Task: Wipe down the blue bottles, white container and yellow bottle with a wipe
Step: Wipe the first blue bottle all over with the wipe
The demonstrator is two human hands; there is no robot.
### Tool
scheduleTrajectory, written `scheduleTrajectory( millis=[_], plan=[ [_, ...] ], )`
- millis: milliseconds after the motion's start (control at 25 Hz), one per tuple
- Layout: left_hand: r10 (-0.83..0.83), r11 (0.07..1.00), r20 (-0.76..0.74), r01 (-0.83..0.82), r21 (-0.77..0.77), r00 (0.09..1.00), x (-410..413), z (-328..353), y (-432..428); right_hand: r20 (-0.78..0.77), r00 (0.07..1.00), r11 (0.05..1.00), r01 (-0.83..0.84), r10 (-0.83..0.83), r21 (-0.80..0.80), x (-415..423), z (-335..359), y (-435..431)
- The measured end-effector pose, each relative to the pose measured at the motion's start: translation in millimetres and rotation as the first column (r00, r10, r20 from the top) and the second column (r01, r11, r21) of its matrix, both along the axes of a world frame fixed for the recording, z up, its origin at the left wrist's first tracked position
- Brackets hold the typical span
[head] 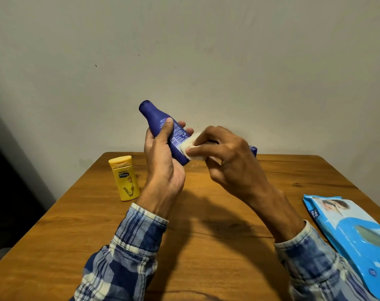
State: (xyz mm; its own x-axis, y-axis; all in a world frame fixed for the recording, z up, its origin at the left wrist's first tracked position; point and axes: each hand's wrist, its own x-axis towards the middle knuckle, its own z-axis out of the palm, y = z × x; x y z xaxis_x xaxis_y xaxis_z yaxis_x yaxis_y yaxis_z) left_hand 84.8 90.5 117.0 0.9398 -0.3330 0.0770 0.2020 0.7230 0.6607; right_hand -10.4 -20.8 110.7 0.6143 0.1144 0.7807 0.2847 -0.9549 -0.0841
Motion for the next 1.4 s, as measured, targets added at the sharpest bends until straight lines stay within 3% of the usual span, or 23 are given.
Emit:
scheduleTrajectory(
  millis=[200, 360, 520, 720, 960, 1080, 1160, 1240, 1400],
  plan=[
    [-0.134, 0.987, -0.105, 0.142, 0.079, 0.985, -3.5, 7.2, -0.1, -0.055, 0.994, 0.989, -0.101, 0.096, -0.111, 0.6, 0.6, 18.9],
    [-0.177, 0.981, -0.023, 0.178, 0.077, 0.984, -12.4, 11.9, 0.0, -0.008, 1.000, 0.985, -0.022, 0.024, 0.172, -1.0, 3.7, -0.7],
    [-0.233, 0.968, 0.027, 0.229, 0.099, 0.972, -19.0, 12.6, 3.0, -0.061, 0.997, 0.994, -0.038, 0.044, 0.099, 0.9, 2.4, 9.1],
    [-0.299, 0.927, 0.126, 0.257, 0.274, 0.946, -32.6, 13.0, -0.5, -0.007, 1.000, 0.968, 0.004, -0.003, 0.252, 2.4, 5.5, -0.8],
    [-0.311, 0.933, 0.088, 0.287, 0.219, 0.946, -28.8, 15.3, 3.9, 0.027, 1.000, 0.999, -0.002, 0.001, 0.051, -1.3, 4.0, 0.5],
    [-0.333, 0.904, 0.166, 0.264, 0.336, 0.928, -34.6, 12.4, -2.7, 0.190, 0.981, 0.977, -0.007, -0.034, 0.212, -1.8, 8.9, -8.3],
    [-0.342, 0.894, 0.174, 0.263, 0.362, 0.923, -37.6, 11.4, -5.4, 0.217, 0.973, 0.962, 0.014, -0.076, 0.273, -1.7, 10.7, -10.1],
    [-0.350, 0.907, 0.135, 0.299, 0.298, 0.927, -35.0, 12.4, -3.2, 0.137, 0.990, 0.979, 0.017, -0.045, 0.201, -2.1, 10.4, -5.8],
    [-0.323, 0.933, 0.041, 0.312, 0.178, 0.945, -22.3, 13.3, 6.5, -0.104, 0.994, 0.991, -0.056, 0.043, -0.125, -3.2, 4.4, 11.9]
  ],
)
